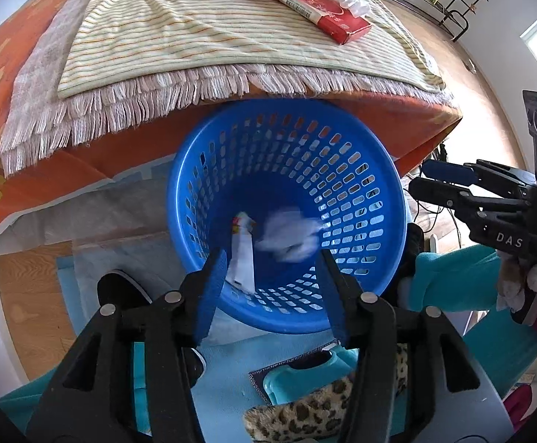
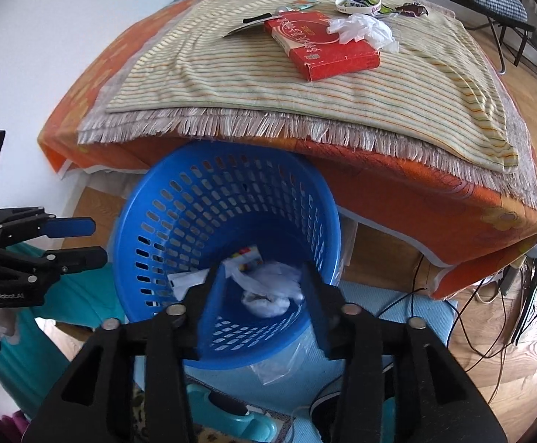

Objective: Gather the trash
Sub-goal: 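Open both tools to drop the strip and bag into the basket, then move both tools back over the towel toward the remaining trash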

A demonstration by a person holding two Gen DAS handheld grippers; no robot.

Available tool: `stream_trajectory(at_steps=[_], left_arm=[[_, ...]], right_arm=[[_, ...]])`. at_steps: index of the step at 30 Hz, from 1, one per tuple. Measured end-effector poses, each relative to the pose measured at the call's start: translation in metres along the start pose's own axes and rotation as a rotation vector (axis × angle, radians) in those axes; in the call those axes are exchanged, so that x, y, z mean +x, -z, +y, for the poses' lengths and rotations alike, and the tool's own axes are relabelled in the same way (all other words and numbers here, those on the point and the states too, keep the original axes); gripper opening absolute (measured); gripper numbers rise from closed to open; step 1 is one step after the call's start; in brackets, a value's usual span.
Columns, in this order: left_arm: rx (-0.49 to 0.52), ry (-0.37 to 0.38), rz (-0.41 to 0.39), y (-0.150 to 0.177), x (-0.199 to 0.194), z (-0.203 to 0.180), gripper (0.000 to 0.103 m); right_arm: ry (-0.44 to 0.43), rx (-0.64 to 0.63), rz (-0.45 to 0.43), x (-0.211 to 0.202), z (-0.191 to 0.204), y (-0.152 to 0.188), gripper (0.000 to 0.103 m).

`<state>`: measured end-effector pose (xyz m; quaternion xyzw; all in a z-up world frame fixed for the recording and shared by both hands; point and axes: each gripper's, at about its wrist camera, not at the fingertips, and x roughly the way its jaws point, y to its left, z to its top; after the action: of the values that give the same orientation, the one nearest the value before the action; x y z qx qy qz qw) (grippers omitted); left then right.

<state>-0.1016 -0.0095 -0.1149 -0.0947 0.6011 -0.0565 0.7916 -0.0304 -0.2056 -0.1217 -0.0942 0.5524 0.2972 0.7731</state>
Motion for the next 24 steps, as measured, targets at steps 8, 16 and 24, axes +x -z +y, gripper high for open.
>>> stream_trajectory(at_steps=[8,16,24], left_arm=[[-0.006,-0.005,-0.009,-0.001,-0.001,0.002,0.051],[-0.004,-0.011,-0.028,-0.010,-0.007,0.000,0.052],[0.022,-0.032,-0.065,-0.028,-0.017,-0.006,0.063]], right_arm=[[0.010,0.022,-0.008,-0.002,-0.003,-0.003,0.044],[0.026,0.037,-0.019,-0.008,-0.004,-0.006,0.057],[0.032,0.086,-0.025,-0.017,-0.014,-0.017,0.060]])
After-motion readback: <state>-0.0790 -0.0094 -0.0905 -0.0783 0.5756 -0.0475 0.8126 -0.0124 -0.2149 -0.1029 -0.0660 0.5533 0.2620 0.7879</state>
